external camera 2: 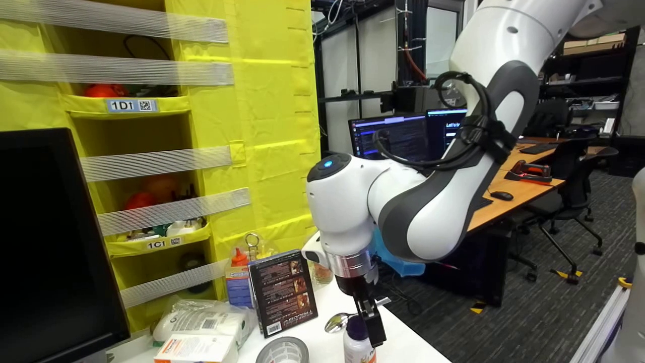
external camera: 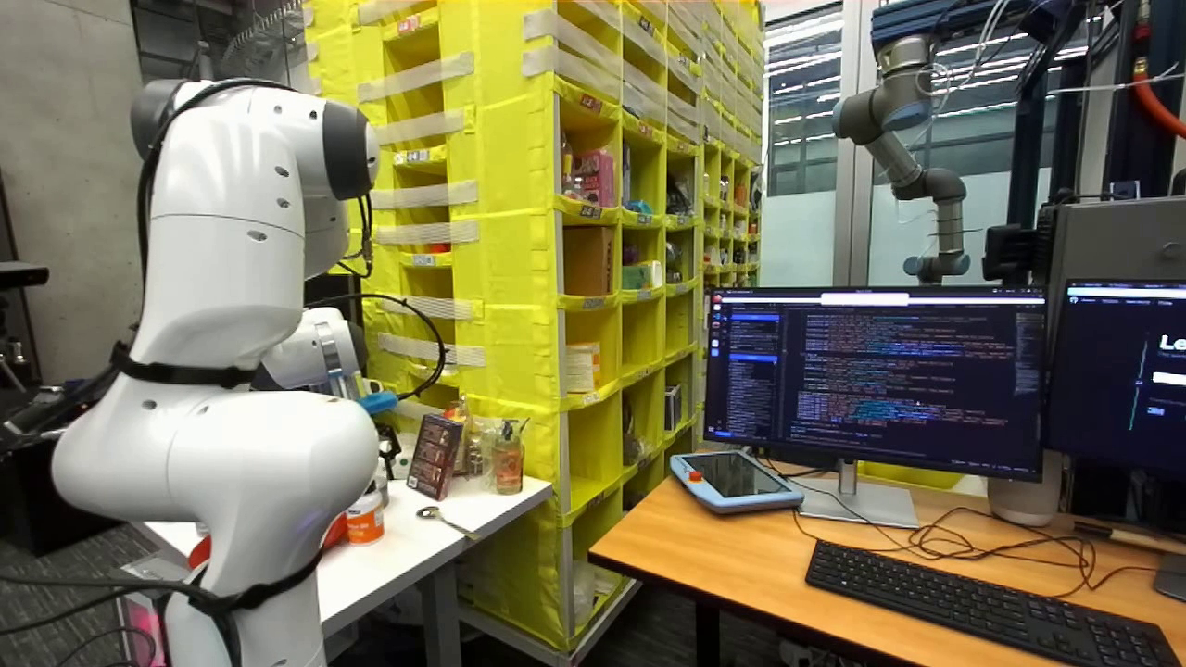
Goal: Pick up the white bottle with a black lid and move it a little to the left on the table
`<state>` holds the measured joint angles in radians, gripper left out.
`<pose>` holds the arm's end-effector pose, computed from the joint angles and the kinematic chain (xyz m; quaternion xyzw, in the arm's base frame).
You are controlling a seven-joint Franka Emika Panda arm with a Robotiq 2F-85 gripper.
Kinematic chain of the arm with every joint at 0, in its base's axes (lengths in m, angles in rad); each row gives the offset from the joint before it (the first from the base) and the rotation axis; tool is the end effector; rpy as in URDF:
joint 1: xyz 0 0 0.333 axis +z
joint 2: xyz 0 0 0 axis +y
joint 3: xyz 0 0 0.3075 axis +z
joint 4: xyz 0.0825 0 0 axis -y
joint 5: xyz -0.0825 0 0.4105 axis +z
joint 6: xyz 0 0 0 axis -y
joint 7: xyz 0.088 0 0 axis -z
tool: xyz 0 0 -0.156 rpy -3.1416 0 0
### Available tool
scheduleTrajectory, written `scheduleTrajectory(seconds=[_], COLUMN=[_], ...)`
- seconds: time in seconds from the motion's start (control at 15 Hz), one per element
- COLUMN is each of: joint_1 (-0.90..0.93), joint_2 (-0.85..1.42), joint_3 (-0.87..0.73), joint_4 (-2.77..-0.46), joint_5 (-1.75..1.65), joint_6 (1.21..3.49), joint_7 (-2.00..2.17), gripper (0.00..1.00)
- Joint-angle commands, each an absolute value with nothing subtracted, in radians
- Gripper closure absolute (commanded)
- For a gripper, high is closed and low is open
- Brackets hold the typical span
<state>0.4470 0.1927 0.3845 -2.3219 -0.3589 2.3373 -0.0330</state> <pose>0.3519 0.3712 0.1740 0.8382 0.5337 -0.0378 0.1054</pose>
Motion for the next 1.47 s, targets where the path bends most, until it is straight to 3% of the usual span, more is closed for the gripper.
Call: scheduleTrajectory(seconds=[0.0, 0.8, 0.87, 1.0, 1.2, 1.4], joint_1=[0.445, 0.442, 0.444, 0.445, 0.445, 0.449], joint_2=[0.206, 0.318, 0.328, 0.338, 0.342, 0.329], joint_3=[0.382, 0.373, 0.370, 0.366, 0.358, 0.347], joint_4=[-2.301, -2.213, -2.205, -2.194, -2.183, -2.187], joint_5=[-0.376, -0.362, -0.361, -0.359, -0.357, -0.362], joint_6=[2.337, 2.317, 2.316, 2.317, 2.311, 2.303], joint_7=[-0.068, -0.140, -0.137, -0.134, -0.121, -0.096], gripper=[0.00, 0.00, 0.25, 0.32, 0.56, 0.56])
